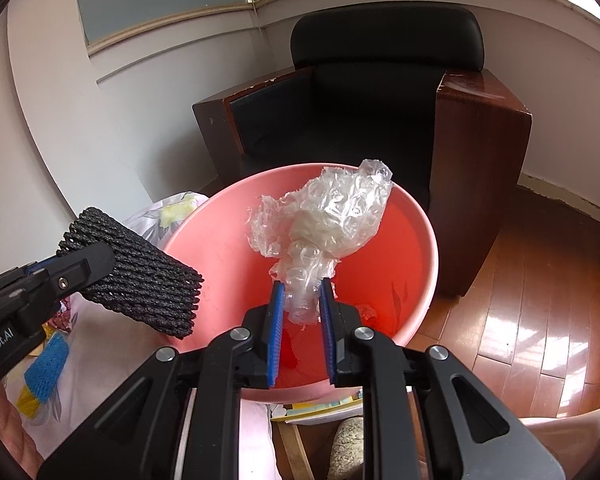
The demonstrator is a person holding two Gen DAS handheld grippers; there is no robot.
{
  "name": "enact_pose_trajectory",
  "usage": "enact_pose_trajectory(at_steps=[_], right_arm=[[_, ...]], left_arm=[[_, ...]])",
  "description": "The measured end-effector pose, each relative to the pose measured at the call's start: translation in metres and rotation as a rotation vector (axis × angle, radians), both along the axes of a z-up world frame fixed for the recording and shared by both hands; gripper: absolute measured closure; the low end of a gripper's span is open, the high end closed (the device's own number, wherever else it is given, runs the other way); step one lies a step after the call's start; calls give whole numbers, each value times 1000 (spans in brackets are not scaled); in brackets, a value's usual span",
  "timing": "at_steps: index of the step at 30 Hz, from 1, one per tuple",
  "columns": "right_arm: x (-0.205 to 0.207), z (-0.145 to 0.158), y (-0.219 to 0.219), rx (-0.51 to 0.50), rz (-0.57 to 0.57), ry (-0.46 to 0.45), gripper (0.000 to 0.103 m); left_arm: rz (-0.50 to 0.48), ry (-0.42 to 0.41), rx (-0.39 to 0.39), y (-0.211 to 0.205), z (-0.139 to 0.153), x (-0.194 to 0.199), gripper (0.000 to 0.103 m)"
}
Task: Collect trash
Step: 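Carry both items over the pink bucket and open both grippers, then move both tools back toward the table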
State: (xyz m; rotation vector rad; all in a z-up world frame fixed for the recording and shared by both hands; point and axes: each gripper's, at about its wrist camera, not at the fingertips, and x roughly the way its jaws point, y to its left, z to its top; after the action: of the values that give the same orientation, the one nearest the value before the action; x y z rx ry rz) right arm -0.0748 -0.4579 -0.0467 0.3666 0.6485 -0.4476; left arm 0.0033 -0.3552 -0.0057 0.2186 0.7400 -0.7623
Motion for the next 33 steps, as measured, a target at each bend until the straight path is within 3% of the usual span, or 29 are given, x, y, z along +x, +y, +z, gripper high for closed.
enact_pose_trajectory(at_steps=[15,17,19,25,33], right_arm=[[10,-10,-1,-14,-2,18,85],[11,-11,-2,-10,0,16,85],[11,-12,-3,-1,3,13,84],[14,-13,-6,25,8,13,83],[10,-10,-7,62,26,-12,65]], left_arm=[[-12,35,34,-13,-16,7,82],[-11,37,41,-14,-17,7,76],[-9,34,44,-13,-17,8,63],[-13,17,29,-7,-12,6,52],[4,24,5,14,-2,0,51]])
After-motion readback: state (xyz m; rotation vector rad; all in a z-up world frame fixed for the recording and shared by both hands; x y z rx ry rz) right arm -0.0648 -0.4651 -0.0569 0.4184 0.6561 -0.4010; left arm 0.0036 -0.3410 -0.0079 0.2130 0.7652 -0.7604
